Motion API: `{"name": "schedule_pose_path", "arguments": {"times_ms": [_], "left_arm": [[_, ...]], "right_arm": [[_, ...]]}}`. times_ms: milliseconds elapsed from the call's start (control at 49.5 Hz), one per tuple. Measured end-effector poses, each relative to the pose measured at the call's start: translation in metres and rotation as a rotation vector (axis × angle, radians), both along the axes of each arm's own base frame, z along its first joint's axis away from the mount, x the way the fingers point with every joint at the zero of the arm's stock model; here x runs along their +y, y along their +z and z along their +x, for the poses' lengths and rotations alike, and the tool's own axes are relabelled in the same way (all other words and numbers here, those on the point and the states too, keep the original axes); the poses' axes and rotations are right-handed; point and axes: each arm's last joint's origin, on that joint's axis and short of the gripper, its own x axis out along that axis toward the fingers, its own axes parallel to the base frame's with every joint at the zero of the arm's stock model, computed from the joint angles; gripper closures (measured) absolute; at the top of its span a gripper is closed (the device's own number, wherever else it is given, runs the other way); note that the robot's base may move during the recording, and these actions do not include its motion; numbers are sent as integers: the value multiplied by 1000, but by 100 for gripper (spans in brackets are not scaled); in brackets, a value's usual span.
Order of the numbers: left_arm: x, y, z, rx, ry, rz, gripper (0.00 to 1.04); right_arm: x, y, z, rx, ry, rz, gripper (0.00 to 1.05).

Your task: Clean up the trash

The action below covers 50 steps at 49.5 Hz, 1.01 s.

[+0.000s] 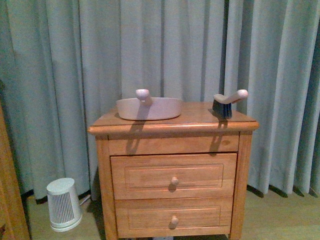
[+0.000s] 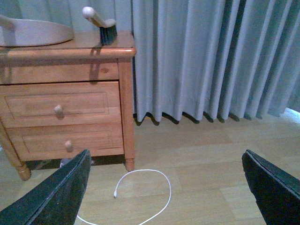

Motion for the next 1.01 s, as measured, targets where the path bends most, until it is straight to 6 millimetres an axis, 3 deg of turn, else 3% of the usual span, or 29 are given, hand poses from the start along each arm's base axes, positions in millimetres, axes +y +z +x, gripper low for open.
{"name": "schedule_pose_path", "arguments": {"times_ms": [1010], "left_arm": [[0,0,0,0,0,0,8]], "right_arm": [[0,0,0,0,0,0,7]]}}
